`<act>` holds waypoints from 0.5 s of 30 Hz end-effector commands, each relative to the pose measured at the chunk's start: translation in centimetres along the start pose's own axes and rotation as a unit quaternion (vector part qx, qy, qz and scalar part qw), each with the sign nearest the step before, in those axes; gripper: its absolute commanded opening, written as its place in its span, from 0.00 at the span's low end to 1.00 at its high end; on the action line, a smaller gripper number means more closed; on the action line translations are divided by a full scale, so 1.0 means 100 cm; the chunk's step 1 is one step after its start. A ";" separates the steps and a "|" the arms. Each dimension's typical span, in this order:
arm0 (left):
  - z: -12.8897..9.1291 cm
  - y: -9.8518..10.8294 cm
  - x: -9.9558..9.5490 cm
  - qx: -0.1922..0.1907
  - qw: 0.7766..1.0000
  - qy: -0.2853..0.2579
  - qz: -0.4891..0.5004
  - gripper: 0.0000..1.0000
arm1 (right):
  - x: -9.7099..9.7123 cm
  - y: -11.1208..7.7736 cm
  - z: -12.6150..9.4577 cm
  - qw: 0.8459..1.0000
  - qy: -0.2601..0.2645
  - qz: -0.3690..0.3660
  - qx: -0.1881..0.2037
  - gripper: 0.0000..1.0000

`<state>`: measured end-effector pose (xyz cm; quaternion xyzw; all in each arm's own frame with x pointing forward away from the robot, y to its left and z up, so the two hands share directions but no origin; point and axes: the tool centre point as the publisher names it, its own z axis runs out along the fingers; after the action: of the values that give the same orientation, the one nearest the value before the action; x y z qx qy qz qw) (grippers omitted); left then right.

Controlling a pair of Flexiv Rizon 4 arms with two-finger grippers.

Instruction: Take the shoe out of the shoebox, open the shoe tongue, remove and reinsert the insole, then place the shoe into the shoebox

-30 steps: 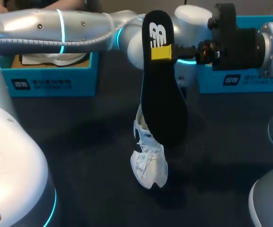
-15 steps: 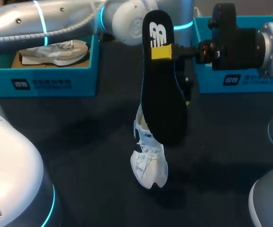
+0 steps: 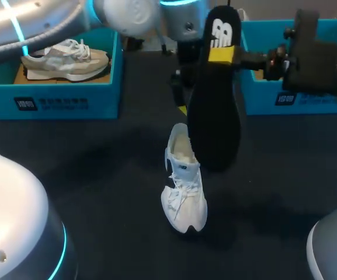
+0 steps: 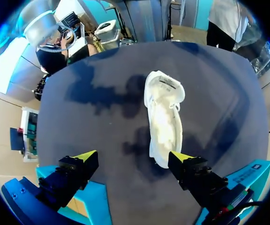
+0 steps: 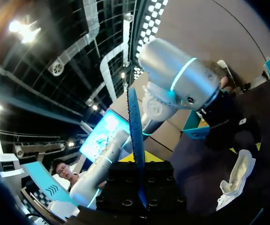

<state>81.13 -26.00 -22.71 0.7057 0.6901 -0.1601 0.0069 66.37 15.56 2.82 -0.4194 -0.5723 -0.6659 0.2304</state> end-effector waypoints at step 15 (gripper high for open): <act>-0.078 -0.035 0.039 -0.007 0.983 -0.167 0.073 1.00 | -0.041 0.028 -0.069 0.994 0.010 0.102 -0.030 0.00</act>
<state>79.98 -21.85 -15.95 0.7292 0.6352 -0.2348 0.0981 68.38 8.78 1.02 -0.4765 -0.4985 -0.6667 0.2829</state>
